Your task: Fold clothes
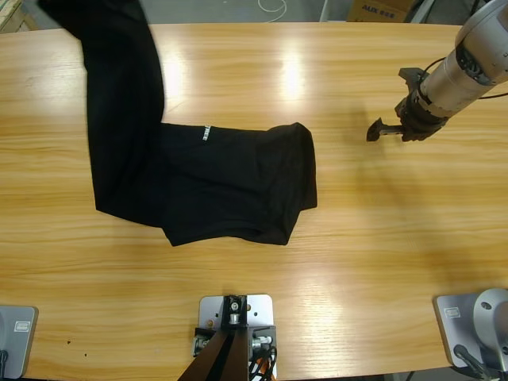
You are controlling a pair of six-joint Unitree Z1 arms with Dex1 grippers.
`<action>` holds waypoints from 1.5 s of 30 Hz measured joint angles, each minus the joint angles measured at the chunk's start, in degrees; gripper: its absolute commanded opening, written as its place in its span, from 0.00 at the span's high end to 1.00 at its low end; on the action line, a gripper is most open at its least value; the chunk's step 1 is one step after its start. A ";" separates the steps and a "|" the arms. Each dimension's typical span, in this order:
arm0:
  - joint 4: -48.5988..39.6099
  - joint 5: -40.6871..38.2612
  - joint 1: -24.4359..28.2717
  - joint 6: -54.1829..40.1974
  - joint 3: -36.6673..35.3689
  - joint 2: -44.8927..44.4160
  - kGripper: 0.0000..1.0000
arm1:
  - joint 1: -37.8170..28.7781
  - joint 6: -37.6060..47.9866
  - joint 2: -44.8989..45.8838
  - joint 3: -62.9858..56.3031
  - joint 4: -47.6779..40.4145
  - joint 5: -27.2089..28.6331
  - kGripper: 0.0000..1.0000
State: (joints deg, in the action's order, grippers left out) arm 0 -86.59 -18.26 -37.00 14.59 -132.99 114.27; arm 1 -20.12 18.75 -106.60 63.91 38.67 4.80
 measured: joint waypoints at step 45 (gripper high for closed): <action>-0.04 4.23 -9.91 13.13 -11.96 18.97 0.44 | 0.00 -1.21 -0.42 -0.40 -0.68 0.24 0.00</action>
State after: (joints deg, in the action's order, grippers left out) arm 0 -86.64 -14.03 -46.91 27.72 -144.95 133.24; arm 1 -20.12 17.54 -107.03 63.51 37.98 5.04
